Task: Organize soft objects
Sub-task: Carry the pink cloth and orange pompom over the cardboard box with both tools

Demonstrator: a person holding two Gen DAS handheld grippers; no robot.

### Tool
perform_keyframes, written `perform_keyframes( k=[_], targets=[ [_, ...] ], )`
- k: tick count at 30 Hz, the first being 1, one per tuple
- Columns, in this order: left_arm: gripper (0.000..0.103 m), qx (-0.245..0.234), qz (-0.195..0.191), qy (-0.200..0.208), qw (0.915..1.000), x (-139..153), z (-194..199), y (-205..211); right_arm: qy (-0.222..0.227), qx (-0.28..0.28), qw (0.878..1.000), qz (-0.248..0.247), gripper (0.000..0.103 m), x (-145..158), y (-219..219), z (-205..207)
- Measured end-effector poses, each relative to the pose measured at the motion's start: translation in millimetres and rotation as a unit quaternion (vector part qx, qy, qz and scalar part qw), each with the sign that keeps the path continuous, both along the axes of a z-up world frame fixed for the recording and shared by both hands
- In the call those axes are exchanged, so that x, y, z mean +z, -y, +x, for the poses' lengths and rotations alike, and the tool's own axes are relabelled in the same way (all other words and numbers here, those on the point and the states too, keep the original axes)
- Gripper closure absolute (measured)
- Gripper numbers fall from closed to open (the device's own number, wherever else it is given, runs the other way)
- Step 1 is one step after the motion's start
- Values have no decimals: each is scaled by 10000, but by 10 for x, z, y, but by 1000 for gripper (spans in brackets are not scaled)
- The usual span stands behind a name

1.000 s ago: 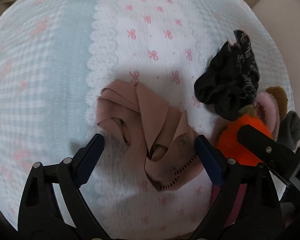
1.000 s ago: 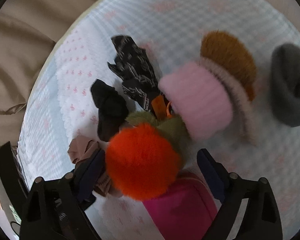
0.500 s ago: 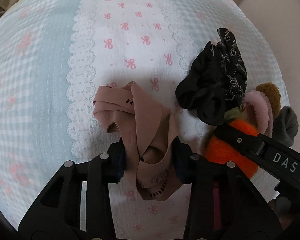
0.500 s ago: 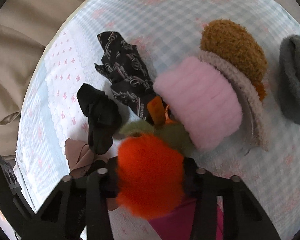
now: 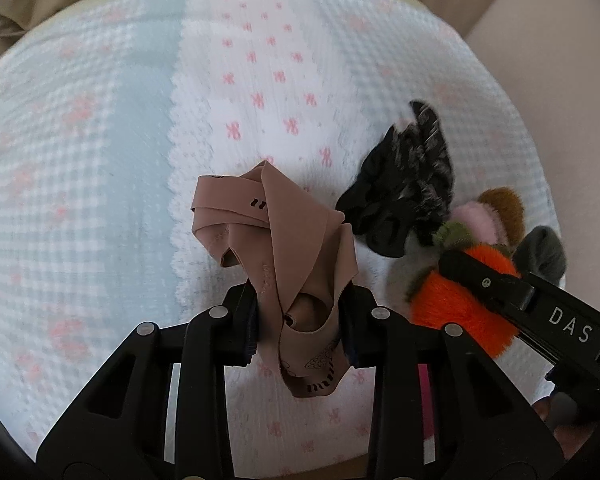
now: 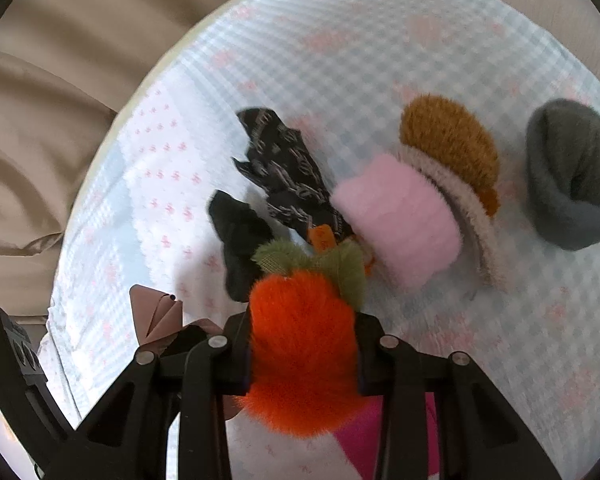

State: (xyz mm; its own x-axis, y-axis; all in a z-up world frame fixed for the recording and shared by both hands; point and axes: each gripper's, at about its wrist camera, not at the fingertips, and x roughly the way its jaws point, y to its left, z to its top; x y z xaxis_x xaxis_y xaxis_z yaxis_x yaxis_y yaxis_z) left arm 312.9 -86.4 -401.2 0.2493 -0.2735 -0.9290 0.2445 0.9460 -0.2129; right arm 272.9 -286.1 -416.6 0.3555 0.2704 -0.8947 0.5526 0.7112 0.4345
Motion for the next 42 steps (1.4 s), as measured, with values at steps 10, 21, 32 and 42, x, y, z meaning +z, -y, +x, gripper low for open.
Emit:
perform_keyframes(
  k=[10,21,32,42],
  targets=[
    [74,201,-65,555,9982,947,-390,-221,635,385,9972,-128,71,854,-61,-216],
    [74,871,27,1028,9909,2234,-1254,-832,1193,1604,9793,-319,70,1988,-382,-696],
    [74,1342,324,789,9873,2273,-2290,-1611,1175,2819,9518,-276,70,2144,-1107,-1424],
    [74,801,430,141,9958,1600,-2576,-1862,726,2987,9504,-480,70,1822,-1634,-1889]
  ],
)
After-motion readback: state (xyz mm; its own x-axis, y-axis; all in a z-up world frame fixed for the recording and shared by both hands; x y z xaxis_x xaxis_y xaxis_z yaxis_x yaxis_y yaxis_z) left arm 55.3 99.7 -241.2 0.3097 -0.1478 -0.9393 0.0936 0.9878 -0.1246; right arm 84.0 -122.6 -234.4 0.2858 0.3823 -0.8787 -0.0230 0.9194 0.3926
